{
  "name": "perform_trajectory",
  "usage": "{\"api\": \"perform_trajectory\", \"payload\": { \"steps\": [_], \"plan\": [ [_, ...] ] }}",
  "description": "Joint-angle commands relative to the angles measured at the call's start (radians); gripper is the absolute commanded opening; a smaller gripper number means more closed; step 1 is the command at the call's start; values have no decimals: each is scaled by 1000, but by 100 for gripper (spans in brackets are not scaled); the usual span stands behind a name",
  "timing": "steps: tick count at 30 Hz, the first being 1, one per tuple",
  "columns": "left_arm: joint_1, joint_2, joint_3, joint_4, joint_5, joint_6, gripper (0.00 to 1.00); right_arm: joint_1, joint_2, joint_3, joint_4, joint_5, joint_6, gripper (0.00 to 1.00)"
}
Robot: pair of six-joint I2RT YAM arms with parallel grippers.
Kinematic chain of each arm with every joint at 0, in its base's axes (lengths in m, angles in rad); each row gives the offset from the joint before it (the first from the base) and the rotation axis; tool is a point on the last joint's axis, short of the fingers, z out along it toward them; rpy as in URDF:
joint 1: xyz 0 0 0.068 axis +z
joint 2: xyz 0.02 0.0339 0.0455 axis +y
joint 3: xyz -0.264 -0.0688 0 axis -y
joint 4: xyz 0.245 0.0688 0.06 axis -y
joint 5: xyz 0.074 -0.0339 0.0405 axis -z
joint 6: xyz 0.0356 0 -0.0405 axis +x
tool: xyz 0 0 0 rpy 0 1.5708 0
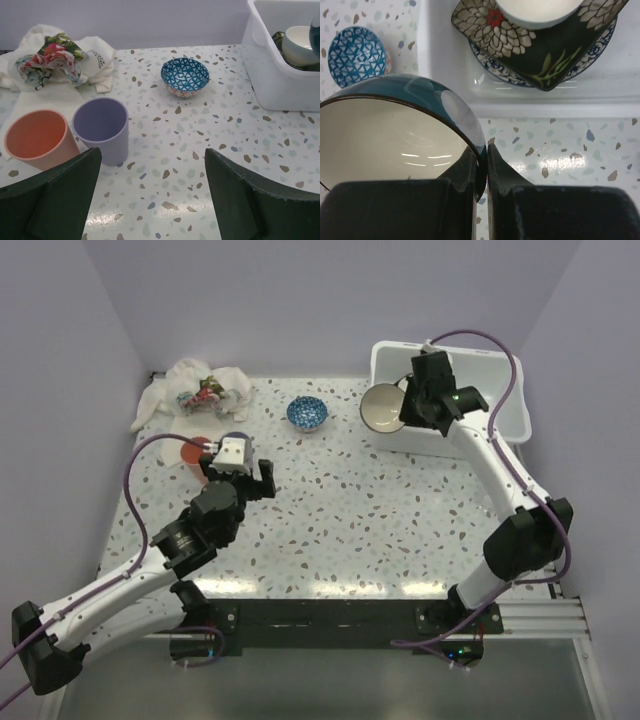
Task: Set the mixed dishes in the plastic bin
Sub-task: Place the bowl in a plastic bin.
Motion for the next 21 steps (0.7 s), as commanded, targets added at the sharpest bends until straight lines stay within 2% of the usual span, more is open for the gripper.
{"api": "perform_trajectory", "payload": {
  "steps": [1, 6, 8, 13, 21],
  "plan": [
    [6, -22, -34, 97, -100, 131, 90, -76, 63, 176, 5, -10, -40, 0],
    [6, 4, -108, 193, -95, 173, 89, -139, 211, 326, -21, 9, -46, 0],
    [6, 33, -74, 149, -94, 151, 89, -165, 269, 394, -28, 20, -48, 0],
    [7, 47, -76, 158, -84, 164, 89, -214, 367, 510, -44, 28, -48, 0],
    [16, 38, -85, 175, -75, 180, 88, -260, 445, 532, 0, 36, -46, 0]
  ]
}}
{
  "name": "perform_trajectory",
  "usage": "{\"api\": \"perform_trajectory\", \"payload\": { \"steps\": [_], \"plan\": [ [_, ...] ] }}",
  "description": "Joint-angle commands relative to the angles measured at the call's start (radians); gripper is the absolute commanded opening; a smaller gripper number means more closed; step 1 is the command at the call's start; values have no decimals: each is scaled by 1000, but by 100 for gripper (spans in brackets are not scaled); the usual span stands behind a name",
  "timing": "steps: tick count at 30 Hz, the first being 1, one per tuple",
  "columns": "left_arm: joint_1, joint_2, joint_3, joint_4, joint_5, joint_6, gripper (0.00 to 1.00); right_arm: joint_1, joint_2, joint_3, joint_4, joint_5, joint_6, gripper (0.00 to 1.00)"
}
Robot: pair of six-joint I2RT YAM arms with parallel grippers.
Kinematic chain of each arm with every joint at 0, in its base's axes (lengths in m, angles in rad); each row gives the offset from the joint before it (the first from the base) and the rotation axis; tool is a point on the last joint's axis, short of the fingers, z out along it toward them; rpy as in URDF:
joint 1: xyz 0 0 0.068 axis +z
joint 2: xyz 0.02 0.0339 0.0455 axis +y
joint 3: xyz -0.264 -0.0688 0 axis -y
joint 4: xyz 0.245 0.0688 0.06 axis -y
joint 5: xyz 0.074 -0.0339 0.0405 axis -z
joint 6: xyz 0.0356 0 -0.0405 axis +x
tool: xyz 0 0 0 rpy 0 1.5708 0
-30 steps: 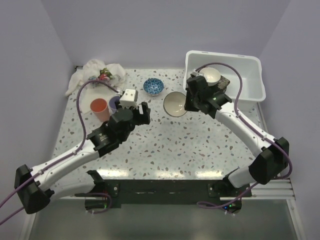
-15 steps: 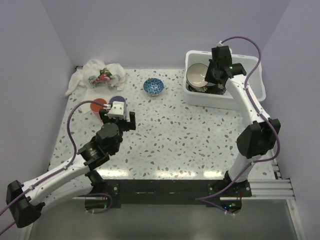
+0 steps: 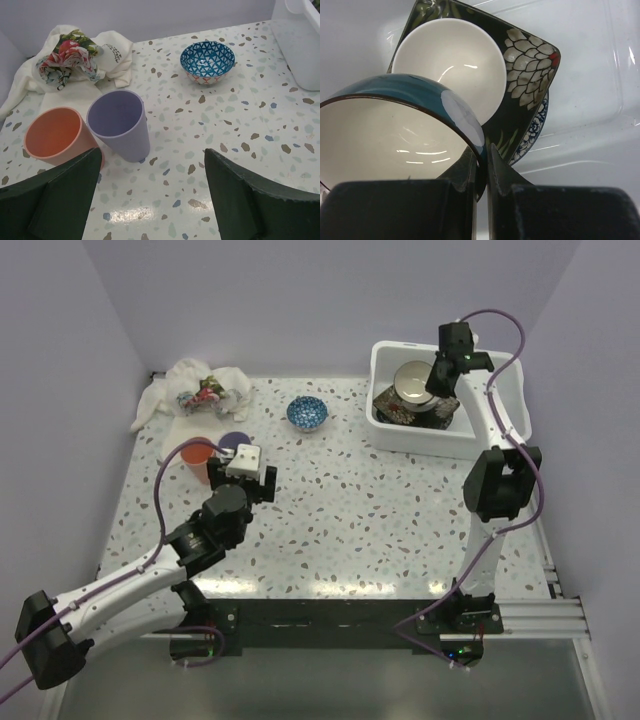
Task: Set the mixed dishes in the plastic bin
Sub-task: Place the bowl in a plastic bin.
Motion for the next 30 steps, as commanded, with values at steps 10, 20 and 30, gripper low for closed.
{"api": "perform_trajectory", "payload": {
  "steps": [10, 20, 30],
  "plan": [
    [16, 4, 11, 53, 12, 14, 88, -39, 64, 105, 109, -3, 10, 0],
    [23, 13, 13, 51, 24, 11, 87, -45, 96, 108, 134, -2, 15, 6],
    [27, 20, 16, 45, 36, 6, 87, -50, 112, 117, 125, -15, 9, 22]
  ]
}}
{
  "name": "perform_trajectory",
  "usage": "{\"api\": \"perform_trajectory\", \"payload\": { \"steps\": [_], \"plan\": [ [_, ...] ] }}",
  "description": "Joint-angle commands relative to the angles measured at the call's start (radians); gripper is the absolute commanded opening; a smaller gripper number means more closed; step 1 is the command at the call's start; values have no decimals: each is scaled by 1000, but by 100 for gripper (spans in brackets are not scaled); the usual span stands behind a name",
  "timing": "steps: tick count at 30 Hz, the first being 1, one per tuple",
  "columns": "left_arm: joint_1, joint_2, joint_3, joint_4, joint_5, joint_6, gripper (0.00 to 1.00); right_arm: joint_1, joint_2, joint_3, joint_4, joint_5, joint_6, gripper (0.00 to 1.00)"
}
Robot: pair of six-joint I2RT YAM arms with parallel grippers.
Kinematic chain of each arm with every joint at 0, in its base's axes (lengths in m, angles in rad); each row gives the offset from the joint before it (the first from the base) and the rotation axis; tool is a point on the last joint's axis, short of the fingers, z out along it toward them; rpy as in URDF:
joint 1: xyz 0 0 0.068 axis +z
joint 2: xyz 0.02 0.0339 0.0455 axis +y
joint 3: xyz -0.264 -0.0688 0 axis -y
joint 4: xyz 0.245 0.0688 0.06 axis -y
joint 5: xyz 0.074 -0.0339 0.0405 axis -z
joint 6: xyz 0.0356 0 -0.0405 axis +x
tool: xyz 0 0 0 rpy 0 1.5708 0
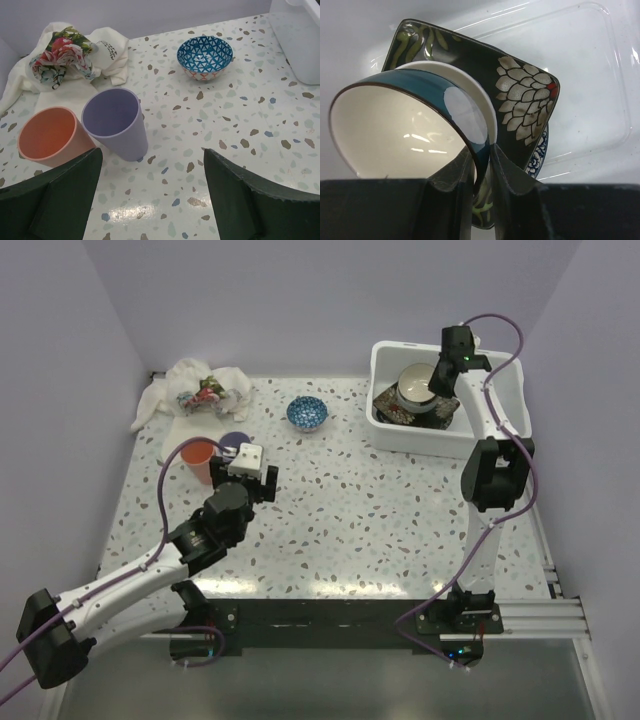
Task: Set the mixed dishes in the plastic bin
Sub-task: Place the bowl in a plastic bin.
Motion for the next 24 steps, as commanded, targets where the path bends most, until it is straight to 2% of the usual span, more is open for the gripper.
{"api": "perform_trajectory", "payload": {
  "steps": [1, 10, 19, 24],
  "plan": [
    [11, 2, 16, 39, 4, 6, 87, -6, -9, 63, 49, -19, 5, 25],
    [14, 9, 19, 34, 13, 3, 86, -22, -30, 8, 69, -51, 33, 27],
    [15, 10, 24, 28, 24, 0, 86, -75, -33, -43, 112, -198, 150, 23],
    [17, 13, 27, 23, 26, 0, 86, -80, -41, -33, 106, -195, 144, 42]
  ]
}}
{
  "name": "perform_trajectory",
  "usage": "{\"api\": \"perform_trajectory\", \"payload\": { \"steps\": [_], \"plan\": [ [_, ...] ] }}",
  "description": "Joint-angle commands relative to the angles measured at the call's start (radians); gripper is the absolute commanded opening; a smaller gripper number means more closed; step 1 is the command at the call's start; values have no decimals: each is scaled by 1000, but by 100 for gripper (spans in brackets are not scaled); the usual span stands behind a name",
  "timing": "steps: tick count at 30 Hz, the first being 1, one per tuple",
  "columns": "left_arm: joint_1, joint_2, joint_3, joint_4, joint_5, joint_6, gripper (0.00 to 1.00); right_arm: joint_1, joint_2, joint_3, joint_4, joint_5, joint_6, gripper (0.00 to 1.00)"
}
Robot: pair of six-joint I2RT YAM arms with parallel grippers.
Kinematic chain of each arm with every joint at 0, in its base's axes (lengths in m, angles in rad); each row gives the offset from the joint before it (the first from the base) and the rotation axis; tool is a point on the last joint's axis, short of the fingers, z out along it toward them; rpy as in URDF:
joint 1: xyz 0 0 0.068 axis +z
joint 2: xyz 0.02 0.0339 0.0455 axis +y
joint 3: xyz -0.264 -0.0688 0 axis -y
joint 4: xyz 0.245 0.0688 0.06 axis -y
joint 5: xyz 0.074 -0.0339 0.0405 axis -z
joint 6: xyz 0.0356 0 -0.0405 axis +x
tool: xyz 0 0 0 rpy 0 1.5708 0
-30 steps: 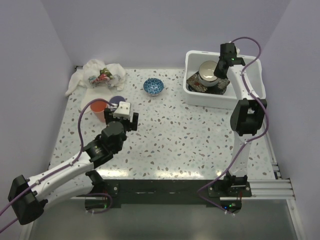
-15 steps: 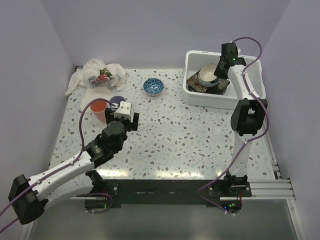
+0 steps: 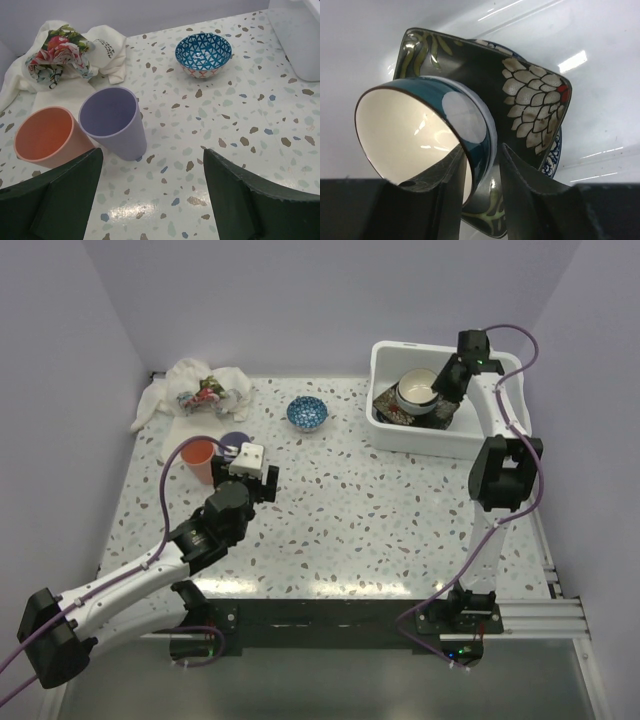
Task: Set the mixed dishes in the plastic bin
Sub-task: Place the bowl in a plastic bin, then adjust the bowl in the plastic bin.
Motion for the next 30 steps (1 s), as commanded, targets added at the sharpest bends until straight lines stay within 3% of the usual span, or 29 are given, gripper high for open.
{"api": "perform_trajectory", "payload": {
  "steps": [1, 4, 8, 14, 20, 23, 30],
  "plan": [
    [5, 3, 27, 23, 5, 0, 86, -6, -47, 19, 55, -24, 21, 43],
    [5, 3, 28, 23, 12, -1, 86, -8, -55, 21, 58, -33, 9, 50],
    [8, 7, 31, 17, 16, -3, 86, -8, -50, 19, 55, -30, 5, 49],
    [8, 7, 33, 14, 16, -4, 86, -8, -47, 10, 62, -32, 11, 32],
    [10, 13, 34, 13, 20, -4, 86, -9, -55, 22, 53, -35, 9, 5],
    [10, 16, 34, 13, 20, -6, 86, -9, -53, 41, 35, -44, 17, 0],
    [10, 24, 37, 8, 26, -6, 86, -11, -40, 105, -30, -48, 18, 0]
  ]
}}
